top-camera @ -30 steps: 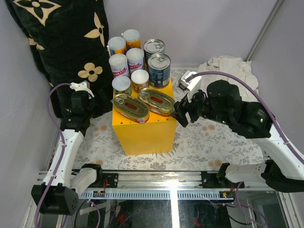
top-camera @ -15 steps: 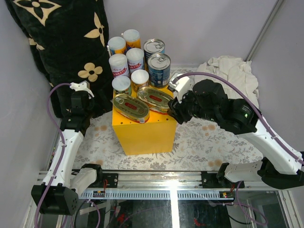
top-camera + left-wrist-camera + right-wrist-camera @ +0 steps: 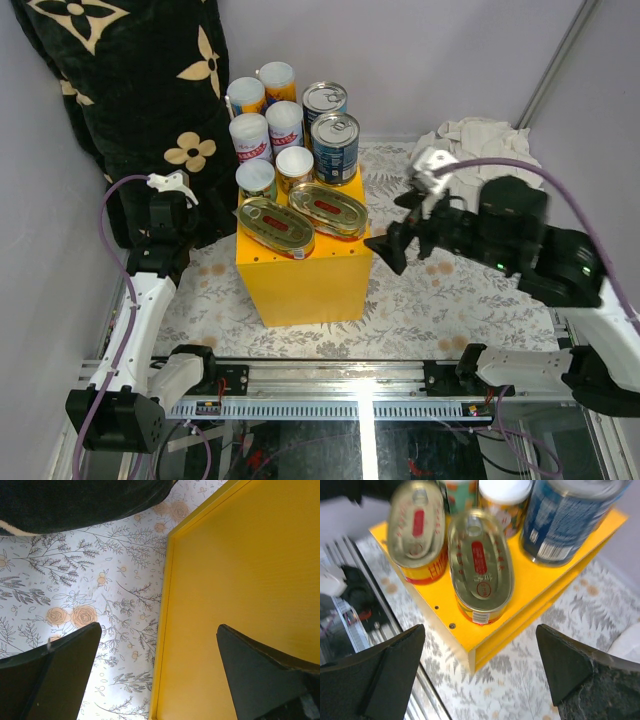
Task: Place and organize the canned foods onto the counter
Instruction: Place the canned food on the counter, then adjust the counter at the center of the board.
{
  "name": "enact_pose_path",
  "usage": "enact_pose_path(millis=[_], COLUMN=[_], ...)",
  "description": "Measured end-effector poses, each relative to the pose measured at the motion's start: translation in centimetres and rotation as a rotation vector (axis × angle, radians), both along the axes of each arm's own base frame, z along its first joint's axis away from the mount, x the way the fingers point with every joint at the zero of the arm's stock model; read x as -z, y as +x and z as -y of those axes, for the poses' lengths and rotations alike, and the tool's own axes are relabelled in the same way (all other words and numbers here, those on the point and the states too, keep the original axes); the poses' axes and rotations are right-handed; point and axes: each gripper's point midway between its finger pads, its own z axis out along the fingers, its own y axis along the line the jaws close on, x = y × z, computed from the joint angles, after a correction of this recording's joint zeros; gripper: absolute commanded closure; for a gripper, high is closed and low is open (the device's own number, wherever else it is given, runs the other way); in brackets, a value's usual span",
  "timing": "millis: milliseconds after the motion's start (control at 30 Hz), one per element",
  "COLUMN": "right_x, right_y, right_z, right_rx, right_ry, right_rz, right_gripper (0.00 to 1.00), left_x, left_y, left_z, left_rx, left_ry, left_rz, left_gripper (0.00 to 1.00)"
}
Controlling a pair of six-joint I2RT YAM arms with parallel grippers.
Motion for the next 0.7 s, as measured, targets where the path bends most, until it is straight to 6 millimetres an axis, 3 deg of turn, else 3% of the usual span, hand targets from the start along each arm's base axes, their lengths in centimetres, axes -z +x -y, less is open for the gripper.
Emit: enact_pose_path(millis=[100,200,300,533,600,700], right_x=[-3.3,-5.1,-6.5,-3.3,-2.9,-4.3], right_y=[-1.3,-2.5,-2.3,2.1,2.8,3.2], right_z=[2.1,4.6,5.1,1.0,1.0,2.5], right_rx=[0.005,0.022,0.046,0.125,0.159,0.223], right_ry=[0.143,0.246,0.293,0.166,0.149,0.189], right_rz=[0.092,0.156,0.188,0.149,0.155,0.198], right_gripper=[0.00,0.01,0.00,0.00,0.00,0.01], left_x=[0.0,0.0,0.0,-0.1,-0.4,-0.7], left_y=[0.0,0.0,0.0,0.0,-0.1,-0.2], left_z=[0.0,0.0,0.0,-0.1,-0.1,-0.1], left_rx=[0.000,0.000,0.000,-0.003,-0.005,-0.006], left_ry=[0.000,0.000,0.000,0.002,0.003,0.003], left_rz=[0.000,0.000,0.000,0.005,0.013,0.024], left_gripper=[0.00,0.00,0.00,0.00,0.00,0.00])
